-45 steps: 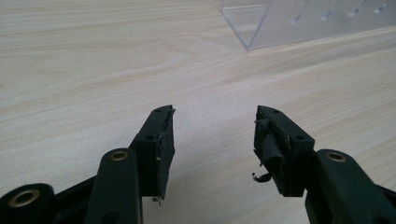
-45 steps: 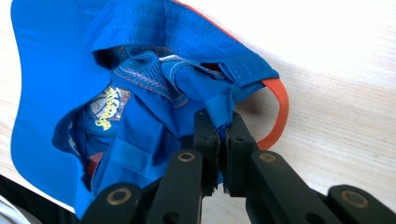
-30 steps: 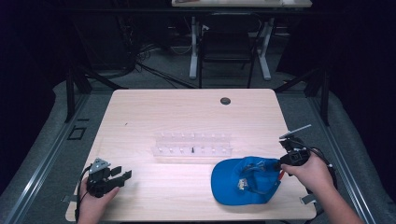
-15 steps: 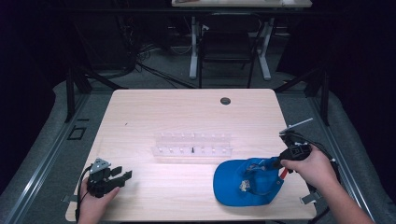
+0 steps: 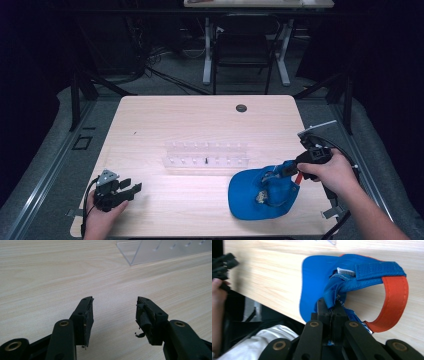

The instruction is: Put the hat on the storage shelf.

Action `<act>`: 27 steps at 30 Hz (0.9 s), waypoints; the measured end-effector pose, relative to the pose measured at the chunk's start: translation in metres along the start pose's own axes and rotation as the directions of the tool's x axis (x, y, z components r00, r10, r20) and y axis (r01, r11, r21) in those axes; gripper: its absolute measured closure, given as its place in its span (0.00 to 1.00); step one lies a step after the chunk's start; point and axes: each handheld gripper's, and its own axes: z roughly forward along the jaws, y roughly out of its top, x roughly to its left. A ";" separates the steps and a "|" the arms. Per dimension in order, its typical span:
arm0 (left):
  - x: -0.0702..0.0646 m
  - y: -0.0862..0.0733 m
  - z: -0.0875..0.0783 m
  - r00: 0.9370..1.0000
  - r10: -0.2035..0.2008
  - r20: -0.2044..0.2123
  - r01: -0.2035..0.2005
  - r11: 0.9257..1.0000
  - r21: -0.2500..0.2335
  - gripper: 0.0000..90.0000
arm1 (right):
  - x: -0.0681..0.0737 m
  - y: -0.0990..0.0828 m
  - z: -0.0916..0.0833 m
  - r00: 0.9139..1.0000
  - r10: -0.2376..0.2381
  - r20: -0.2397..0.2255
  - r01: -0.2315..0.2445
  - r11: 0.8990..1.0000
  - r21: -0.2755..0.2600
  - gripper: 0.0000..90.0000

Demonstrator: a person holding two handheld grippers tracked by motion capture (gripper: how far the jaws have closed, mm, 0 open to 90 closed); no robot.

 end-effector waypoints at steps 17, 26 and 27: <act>-0.001 0.000 0.001 1.000 0.003 0.002 -0.003 1.000 0.001 0.54 | 0.004 0.004 -0.013 0.973 0.048 -0.226 -0.050 0.999 -0.002 0.99; 0.000 -0.001 0.001 1.000 -0.001 0.000 0.001 1.000 0.000 0.54 | 0.007 0.003 -0.015 0.946 0.048 -0.319 -0.056 0.998 -0.016 0.99; 0.000 -0.001 0.001 1.000 0.000 0.000 0.000 1.000 0.001 0.54 | 0.008 0.003 -0.017 0.945 0.040 -0.325 -0.045 0.999 -0.009 0.99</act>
